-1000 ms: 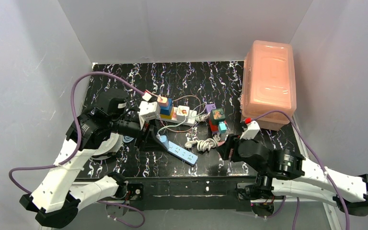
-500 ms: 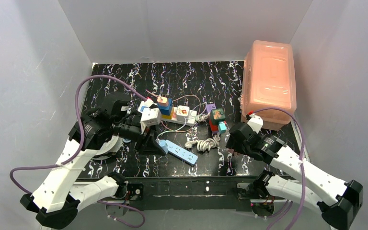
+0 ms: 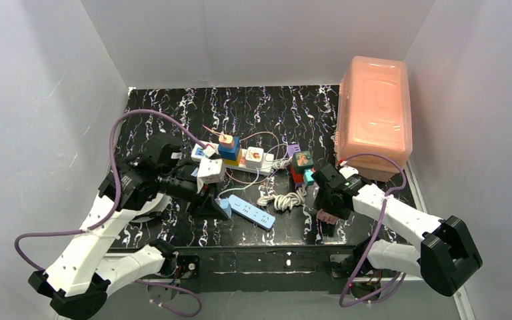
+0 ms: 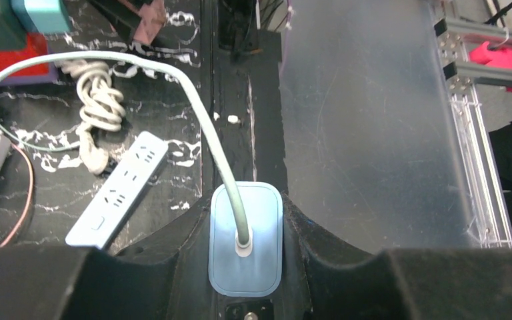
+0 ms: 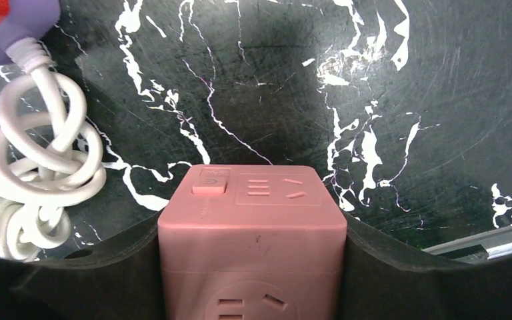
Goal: Pull the plug off the socket
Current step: Place the socket at the corner of the board.
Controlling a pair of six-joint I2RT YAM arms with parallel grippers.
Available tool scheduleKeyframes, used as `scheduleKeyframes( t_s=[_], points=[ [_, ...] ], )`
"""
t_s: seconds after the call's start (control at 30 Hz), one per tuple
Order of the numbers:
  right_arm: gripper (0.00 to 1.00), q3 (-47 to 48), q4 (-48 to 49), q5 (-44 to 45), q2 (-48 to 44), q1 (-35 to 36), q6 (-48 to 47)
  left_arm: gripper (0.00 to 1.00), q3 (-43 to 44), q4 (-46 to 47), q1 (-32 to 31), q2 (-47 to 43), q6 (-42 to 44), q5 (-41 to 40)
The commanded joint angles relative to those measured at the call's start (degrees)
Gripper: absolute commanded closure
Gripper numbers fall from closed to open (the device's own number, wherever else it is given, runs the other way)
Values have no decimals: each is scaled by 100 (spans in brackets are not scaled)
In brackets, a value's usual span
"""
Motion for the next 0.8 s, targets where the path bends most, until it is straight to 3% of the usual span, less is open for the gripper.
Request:
scheduleKeyframes(
  t_s=[0.0, 0.27, 0.43, 0.77],
  points=[
    [87, -153, 281, 45, -96, -51, 234, 100, -362, -716, -22, -104, 789, 14],
    [61, -797, 690, 535, -757, -51, 694, 100, -1102, -1823, -33, -191, 2725, -439],
    [30, -818, 685, 637, -840, -51, 714, 100, -1483, -2163, -55, -248, 3549, -780],
    [23, -539, 424, 766, -1064, -52, 714, 100, -2527, -1914, -61, -187, 5007, -2032]
  ],
)
